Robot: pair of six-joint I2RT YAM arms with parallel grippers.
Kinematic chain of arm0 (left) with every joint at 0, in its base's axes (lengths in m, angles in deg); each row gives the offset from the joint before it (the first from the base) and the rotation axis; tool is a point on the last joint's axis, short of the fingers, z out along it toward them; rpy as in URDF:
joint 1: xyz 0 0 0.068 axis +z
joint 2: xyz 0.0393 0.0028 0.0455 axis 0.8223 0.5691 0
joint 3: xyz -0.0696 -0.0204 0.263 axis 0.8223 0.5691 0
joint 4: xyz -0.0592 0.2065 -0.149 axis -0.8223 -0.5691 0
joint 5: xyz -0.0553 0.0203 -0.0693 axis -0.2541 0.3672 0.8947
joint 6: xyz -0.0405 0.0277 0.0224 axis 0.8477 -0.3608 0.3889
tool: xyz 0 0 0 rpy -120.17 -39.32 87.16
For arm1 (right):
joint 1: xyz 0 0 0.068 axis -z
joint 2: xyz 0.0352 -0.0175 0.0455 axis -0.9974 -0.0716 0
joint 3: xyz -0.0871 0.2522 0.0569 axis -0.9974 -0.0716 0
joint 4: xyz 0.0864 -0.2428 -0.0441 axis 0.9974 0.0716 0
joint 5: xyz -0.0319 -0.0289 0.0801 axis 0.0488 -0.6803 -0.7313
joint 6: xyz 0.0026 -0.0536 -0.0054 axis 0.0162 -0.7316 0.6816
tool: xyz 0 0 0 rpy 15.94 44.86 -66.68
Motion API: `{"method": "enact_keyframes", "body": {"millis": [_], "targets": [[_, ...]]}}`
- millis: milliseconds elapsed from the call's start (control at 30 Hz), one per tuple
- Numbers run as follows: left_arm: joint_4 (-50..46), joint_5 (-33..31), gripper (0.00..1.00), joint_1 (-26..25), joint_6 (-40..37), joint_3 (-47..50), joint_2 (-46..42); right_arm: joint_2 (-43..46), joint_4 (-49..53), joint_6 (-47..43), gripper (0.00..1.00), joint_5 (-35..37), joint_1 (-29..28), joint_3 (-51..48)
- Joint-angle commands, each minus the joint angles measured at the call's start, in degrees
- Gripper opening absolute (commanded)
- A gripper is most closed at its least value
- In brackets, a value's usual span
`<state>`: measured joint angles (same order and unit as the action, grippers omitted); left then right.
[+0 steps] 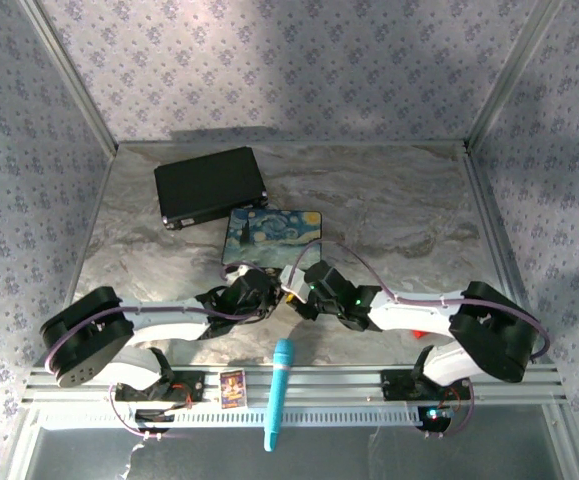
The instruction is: Unlock the padlock with the key
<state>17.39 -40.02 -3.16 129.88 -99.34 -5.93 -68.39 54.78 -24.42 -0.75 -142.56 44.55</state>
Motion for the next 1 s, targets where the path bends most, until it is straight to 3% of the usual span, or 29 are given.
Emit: {"method": "enact_keyframes", "body": {"millis": [0, 100, 400, 833, 967], "targets": [[2.9, -0.6, 0.00, 0.1, -0.9, -0.5, -2.3, -1.0, -0.8, -1.1, 0.18, -0.3, 0.0, -0.1], [2.9, -0.4, 0.00, 0.1, -0.7, -0.5, -2.1, -1.4, -0.9, -1.1, 0.10, -1.8, 0.4, 0.4], [2.9, -0.4, 0.00, 0.1, -0.7, 0.0, -1.8, -1.6, -1.8, 2.5, 0.05, -9.6, 4.3, 0.3], [4.1, -0.1, 0.00, 0.0, -0.4, 1.2, -1.2, -1.2, -10.0, 15.0, 0.02, -24.4, 13.3, -4.9], [4.5, 0.0, 0.00, 0.0, -0.6, 1.3, -1.3, -1.1, -11.2, 17.8, 0.03, -24.6, 15.1, -5.9]]}}
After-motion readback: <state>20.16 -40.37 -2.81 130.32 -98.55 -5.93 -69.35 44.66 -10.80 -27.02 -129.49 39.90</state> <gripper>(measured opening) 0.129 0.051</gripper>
